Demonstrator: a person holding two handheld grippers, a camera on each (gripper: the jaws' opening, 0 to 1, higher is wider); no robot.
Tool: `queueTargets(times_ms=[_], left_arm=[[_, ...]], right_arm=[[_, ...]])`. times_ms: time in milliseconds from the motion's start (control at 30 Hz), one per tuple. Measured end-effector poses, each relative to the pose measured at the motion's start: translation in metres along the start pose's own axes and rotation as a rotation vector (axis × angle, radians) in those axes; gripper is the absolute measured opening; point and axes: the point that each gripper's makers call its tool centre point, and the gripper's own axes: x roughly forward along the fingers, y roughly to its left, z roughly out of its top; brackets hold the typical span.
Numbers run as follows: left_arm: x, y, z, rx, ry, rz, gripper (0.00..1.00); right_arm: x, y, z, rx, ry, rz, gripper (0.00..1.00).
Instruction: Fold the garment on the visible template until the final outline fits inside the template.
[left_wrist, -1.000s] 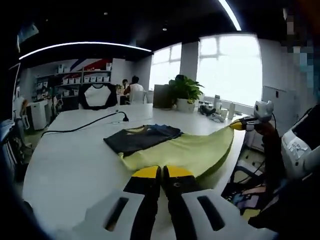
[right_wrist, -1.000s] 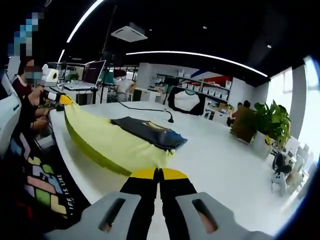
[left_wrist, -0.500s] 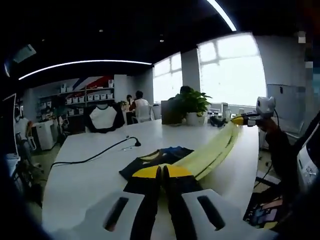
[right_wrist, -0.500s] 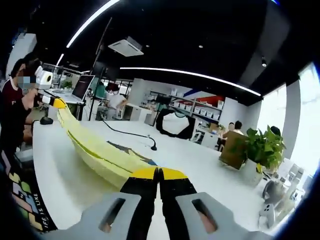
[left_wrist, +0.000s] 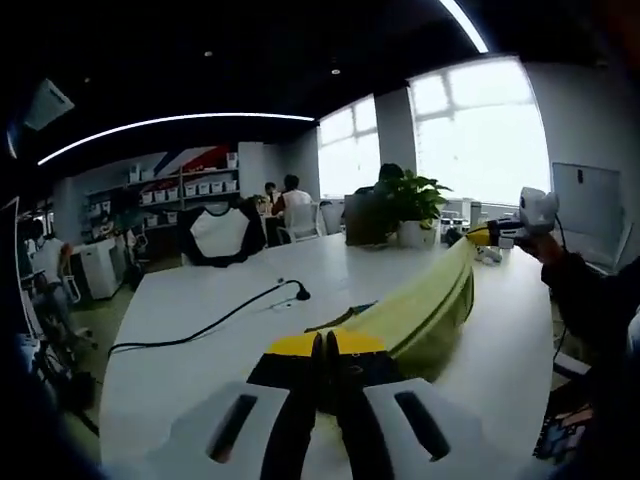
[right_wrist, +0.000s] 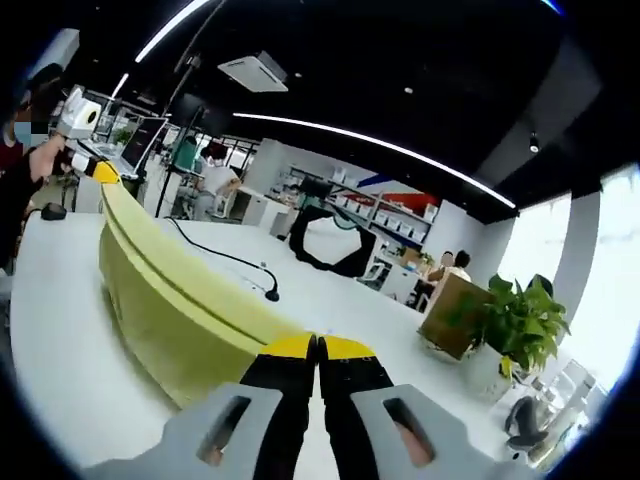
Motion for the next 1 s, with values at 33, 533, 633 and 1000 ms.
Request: queueTargets(times_ms=[33, 533, 633, 1000], left_arm=[[0.007, 0.006, 0.0, 0.005, 0.004, 0.004, 0.03], [0.111, 0.074, -0.066, -0.016, 0.177, 0.092, 0.03], [0.122, 0.077, -0.082, -0.062, 0.217, 0.075, 0.03], [0.143, 0.08, -0.14, -0.066, 0.377, 0.056, 0.03]], right_arm=[[0.005, -0.001, -0.001, -0.004, 0.007, -0.002, 0.0], [0.105, -0.001, -0.066, 0.039, 0.248, 0.034, 0.0], [0.116, 0.003, -0.079, 0.047, 0.282, 0.053, 0.0], [0.144, 0.027, -0.141, 0.058, 0.414, 0.133, 0.0]])
